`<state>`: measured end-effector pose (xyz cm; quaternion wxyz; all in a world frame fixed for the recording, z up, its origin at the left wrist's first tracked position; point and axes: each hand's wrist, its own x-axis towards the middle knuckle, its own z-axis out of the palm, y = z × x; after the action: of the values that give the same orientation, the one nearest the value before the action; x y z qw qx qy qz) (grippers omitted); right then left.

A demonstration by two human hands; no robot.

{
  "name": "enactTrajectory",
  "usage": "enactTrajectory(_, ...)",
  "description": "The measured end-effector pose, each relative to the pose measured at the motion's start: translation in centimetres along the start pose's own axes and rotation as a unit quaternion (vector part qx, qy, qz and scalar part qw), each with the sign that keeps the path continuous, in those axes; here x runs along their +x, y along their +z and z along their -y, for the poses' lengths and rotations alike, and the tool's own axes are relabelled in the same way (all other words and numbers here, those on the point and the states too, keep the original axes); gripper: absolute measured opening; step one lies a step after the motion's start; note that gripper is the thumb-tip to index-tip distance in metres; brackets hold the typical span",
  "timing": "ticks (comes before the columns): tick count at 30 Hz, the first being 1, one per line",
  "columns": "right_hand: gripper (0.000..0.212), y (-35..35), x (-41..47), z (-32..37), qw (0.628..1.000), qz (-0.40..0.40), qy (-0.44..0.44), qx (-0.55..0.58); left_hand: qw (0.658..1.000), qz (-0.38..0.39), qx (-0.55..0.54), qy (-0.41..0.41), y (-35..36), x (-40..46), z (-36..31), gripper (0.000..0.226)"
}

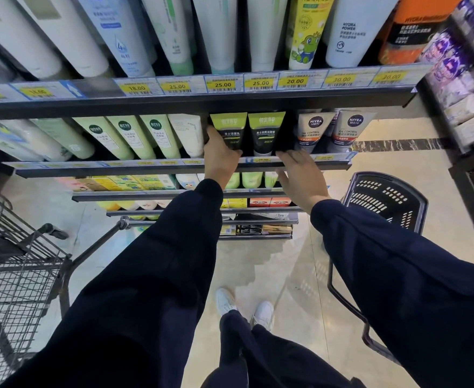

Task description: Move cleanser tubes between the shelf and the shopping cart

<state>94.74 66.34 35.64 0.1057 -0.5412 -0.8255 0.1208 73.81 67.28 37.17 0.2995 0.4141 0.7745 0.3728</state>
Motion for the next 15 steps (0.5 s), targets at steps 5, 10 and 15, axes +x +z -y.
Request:
enactTrajectory(5, 0.046, -0.5, -0.1, 0.4, 1.0, 0.017, 0.006, 0.005, 1.0, -0.004, 0.015, -0.005, -0.5, -0.3, -0.3, 0.06)
enactTrajectory(10, 0.05, -1.9, -0.2, 0.7, 0.998, 0.046, 0.018, 0.029, 1.0, -0.019, 0.02, 0.008, -1.3, -1.3, -0.4, 0.057)
enactTrajectory(15, 0.047, -2.6, -1.7, 0.7, 0.995, 0.015, 0.045, 0.086, 0.999, -0.025, 0.032, 0.034, -2.4, -4.1, 0.2, 0.045)
